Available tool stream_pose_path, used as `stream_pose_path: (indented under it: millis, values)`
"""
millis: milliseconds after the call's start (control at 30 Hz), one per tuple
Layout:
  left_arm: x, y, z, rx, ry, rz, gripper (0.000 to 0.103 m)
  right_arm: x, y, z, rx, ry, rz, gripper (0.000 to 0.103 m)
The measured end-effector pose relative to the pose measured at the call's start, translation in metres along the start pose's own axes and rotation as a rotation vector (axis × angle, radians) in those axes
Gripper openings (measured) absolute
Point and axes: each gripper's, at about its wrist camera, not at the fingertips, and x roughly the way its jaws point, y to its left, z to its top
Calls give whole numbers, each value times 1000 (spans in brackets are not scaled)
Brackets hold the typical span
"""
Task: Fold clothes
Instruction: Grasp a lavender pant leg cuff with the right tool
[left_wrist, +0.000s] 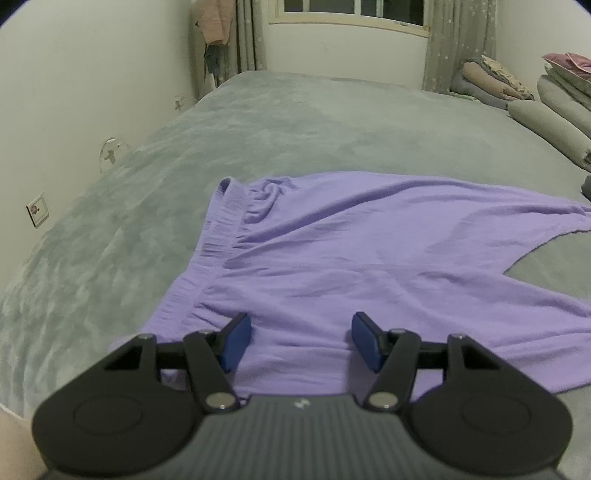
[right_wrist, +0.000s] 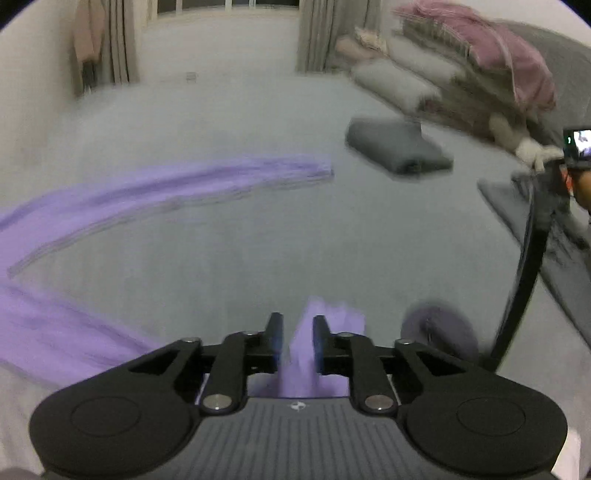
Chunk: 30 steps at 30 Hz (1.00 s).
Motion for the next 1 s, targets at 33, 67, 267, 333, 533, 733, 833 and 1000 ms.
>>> stream_pose_path:
  millis: [33,67,267,333,533,733,833,1000]
  values:
    - [0,-1,0,4,0,0,59,4,1,-8,-1,38,13,26]
    - [0,-2,-1,7,1,2,59,7,1,-15,1,67,26,26]
    - [0,0,-2,-1,2,4,59,-2,-16,-18,62,42,110,2]
    - [0,0,-2,-2,1,3,59,-7,-26,-18,123,24,156,2]
    - [0,0,-2,-2,0,0,59,-1,-22,-23,82,72,154,2]
    - [0,0,-2,1,0,5,59,-6,-18,-27,35,53,128,2]
    - [0,-2,-3,10,-1,10,59,-8,-20,-30,24,54,118,2]
    - [0,0,-3,6,1,13,59,-20,-32,-45,13,60,71,2]
